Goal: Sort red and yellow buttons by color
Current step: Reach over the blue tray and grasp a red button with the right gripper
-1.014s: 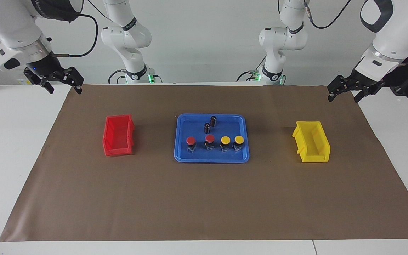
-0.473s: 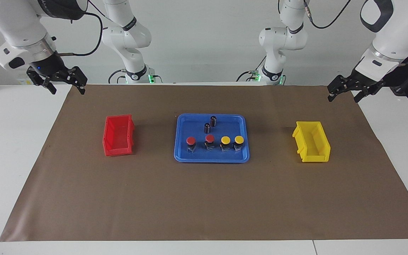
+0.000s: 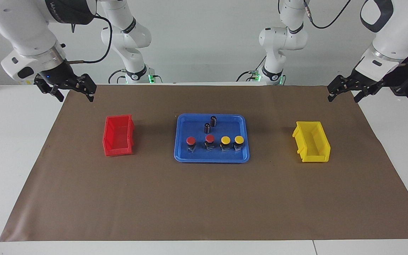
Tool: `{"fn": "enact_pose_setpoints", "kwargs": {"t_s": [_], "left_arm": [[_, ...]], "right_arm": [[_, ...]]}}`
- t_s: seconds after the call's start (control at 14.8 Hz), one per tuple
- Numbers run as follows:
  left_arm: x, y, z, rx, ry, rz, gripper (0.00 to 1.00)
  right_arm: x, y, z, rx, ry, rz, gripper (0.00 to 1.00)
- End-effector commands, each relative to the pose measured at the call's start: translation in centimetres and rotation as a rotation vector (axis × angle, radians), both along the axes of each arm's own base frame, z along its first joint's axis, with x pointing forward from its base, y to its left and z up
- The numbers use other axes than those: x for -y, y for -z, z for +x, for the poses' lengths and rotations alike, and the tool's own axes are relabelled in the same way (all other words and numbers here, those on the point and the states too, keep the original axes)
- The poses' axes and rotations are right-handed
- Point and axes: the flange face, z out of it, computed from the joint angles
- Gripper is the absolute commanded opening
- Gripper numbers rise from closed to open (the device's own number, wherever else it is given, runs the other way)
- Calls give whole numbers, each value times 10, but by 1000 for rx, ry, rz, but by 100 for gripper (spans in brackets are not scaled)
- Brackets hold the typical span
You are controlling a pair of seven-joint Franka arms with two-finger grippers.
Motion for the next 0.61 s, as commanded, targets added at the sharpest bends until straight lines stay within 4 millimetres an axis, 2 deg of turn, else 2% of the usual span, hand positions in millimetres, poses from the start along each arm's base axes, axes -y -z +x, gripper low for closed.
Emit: {"fn": "enact_pose_setpoints", "kwargs": {"t_s": [0.0,0.07,0.2,0.41,0.54], "left_arm": [[8,-1,-9,10,3,10,100],[9,0,-9,7,5,10,100],[1,-1,-9,10,-12,10,100],[-6,1,-9,4,-20,18,100],[-20,0,-10,0,-47,18,100]], "right_arm": [[-81,15,30,57,18,-25,100],[-108,30,32,83,34,-36,100],[-159,73,32,112,69,-20,100],[-241,155,10,142,126,-3,100],[-285,206,-3,131,146,-7,100]]}}
